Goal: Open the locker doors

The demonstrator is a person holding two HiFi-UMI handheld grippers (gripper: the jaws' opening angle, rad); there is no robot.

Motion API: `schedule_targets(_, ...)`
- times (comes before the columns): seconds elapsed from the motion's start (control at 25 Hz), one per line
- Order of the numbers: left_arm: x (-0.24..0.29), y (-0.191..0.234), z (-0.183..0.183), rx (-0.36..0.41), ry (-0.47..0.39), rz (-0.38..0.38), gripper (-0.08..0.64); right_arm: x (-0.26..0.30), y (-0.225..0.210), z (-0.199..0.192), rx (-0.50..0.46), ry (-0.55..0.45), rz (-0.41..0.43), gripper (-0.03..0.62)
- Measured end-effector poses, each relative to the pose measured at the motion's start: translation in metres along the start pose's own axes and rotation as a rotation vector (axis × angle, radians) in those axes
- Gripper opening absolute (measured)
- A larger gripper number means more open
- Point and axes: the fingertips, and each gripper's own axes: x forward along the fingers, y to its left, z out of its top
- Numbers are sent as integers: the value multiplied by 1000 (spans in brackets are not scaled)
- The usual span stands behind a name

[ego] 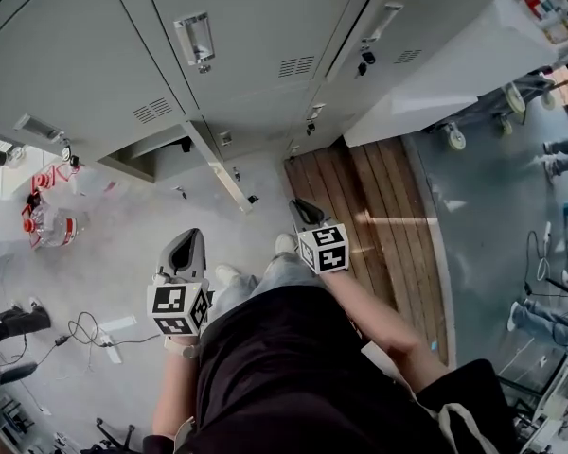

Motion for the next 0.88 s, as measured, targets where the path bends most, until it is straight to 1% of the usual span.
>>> schedule_targets(0.16, 1, 18, 21, 5, -42, 42, 18, -19, 16, 32, -2, -30, 26, 64)
schedule_targets(0.32, 1, 44, 44, -16, -86, 92, 20, -31, 38, 66, -20, -44, 56, 64)
schedule_targets(0.56, -11, 108, 94, -38, -191, 254, 20, -35, 69, 118, -70, -82, 100, 64)
schedule_targets(0.76, -30, 155, 138, -18, -269, 388, 20, -34, 94, 150, -87, -98, 136, 64)
schedule_targets(0.88, -42, 181, 166, -1, -321, 464, 20, -31, 113, 165, -110, -90, 162, 64)
